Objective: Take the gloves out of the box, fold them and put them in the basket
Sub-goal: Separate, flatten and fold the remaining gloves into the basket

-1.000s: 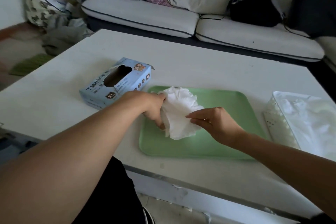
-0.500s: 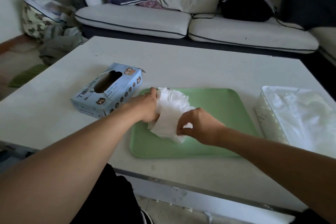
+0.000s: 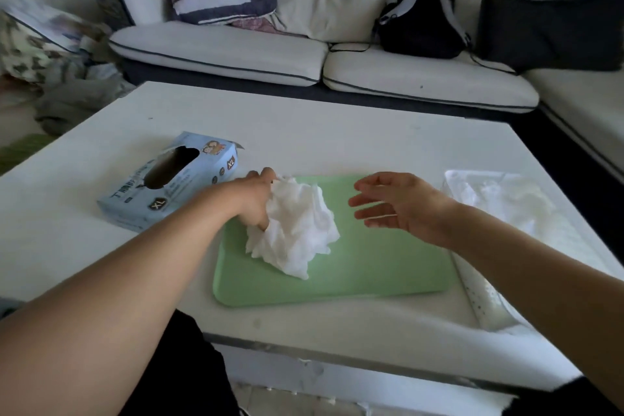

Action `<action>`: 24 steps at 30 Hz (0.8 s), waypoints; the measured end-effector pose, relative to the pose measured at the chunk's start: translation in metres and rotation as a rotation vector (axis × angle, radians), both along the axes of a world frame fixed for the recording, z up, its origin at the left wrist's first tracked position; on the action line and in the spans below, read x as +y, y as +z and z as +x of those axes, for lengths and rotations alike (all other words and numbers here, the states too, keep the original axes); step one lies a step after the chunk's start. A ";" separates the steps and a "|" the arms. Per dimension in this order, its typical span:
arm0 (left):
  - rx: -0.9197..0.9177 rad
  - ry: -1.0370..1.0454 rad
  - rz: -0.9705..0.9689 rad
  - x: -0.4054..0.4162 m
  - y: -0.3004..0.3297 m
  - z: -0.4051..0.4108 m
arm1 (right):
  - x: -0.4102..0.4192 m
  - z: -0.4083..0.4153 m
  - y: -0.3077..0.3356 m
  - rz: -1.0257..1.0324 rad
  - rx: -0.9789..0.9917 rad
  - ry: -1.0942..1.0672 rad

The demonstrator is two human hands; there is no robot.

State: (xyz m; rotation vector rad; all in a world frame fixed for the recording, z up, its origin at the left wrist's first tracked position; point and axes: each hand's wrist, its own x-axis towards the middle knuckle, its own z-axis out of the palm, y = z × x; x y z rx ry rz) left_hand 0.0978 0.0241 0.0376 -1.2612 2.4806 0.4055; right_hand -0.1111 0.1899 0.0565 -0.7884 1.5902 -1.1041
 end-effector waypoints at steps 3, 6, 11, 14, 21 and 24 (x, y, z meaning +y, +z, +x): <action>0.006 0.001 0.044 0.002 0.010 -0.005 | 0.003 0.008 -0.023 0.077 0.295 0.126; 0.095 0.037 0.069 0.003 0.009 -0.010 | -0.004 0.018 -0.052 0.108 0.524 0.185; 0.223 -0.096 -0.143 0.005 -0.007 -0.024 | -0.037 0.018 -0.079 0.154 0.546 -0.099; 0.257 -0.146 -0.234 0.003 -0.013 -0.026 | -0.050 0.011 -0.087 0.214 0.719 -0.144; 0.500 -0.082 -0.418 0.000 -0.003 -0.033 | -0.053 -0.014 -0.007 0.105 0.294 -0.261; 0.920 -0.019 -0.372 0.008 0.011 -0.044 | -0.029 -0.019 0.041 -0.079 0.018 -0.317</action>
